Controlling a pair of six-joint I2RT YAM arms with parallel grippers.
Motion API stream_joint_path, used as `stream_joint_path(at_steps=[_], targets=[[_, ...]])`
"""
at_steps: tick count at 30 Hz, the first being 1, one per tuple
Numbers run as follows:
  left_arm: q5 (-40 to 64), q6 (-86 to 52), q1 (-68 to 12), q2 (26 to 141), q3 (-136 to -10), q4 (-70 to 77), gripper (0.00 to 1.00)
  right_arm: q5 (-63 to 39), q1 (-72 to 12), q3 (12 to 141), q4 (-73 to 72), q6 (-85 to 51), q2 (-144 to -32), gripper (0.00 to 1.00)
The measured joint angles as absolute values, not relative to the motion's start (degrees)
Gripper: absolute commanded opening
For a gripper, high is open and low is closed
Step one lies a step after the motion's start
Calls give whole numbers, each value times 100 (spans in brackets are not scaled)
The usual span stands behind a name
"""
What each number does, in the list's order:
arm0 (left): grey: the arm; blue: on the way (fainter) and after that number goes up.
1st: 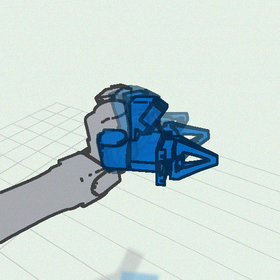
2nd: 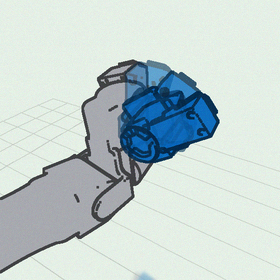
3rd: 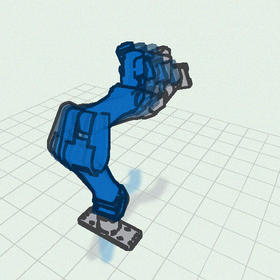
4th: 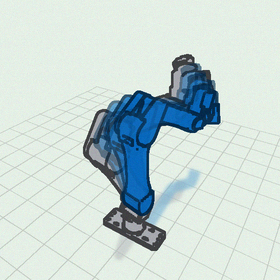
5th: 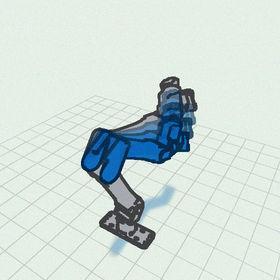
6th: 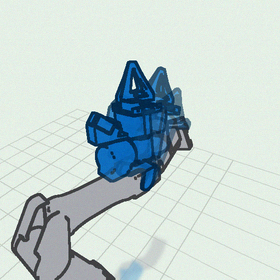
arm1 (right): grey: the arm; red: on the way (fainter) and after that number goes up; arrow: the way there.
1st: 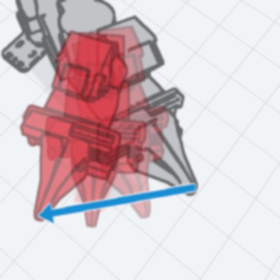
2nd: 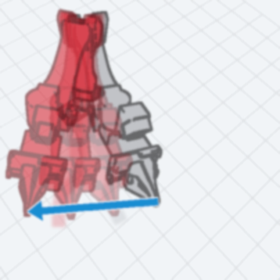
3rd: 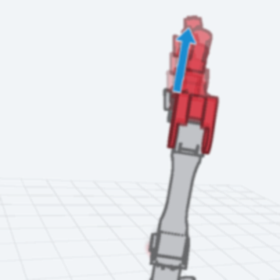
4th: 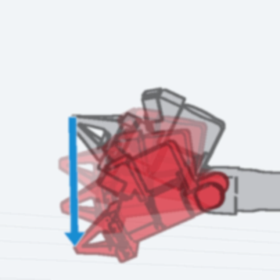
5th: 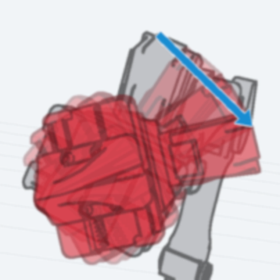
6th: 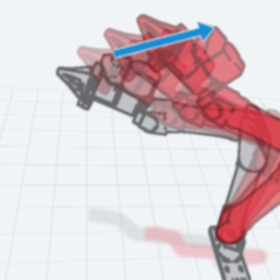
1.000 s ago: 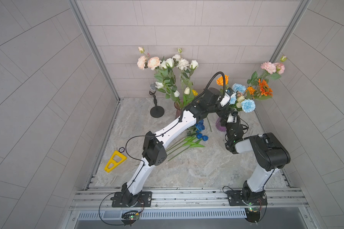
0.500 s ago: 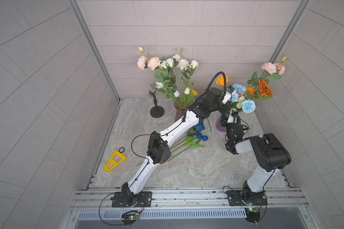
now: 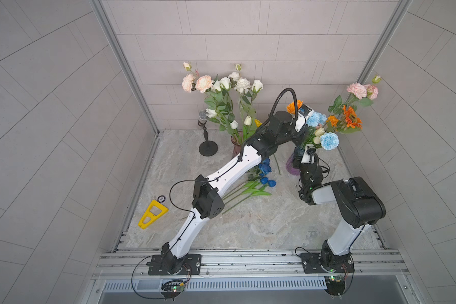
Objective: Pick out blue flowers from the vase
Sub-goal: Pick up the flower from the vase, then place the flower at the center of the board.
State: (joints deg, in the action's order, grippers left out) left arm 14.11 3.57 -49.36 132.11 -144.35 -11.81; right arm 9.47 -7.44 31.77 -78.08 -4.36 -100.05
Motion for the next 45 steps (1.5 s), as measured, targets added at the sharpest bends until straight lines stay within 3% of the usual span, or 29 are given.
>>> stream_joint_path(at_steps=[17,27,37,45], targets=[[1074,1262,-4936,10836,-14470,-2209,0,919,-648,3177,-7819,-473,-10018,65],[202,1796,-4936,9596,-14280,-4270,0,902,-482,3177,-7822,-427,-10018,66],[-862,1911,-4871,9341,-13054,-6549,0,843,-379,3177,-7826,-388,-10018,66],[-1142,1743,-4619,9290,-10993,-6643,0,843,-370,3177,-7826,-386,-10016,66]])
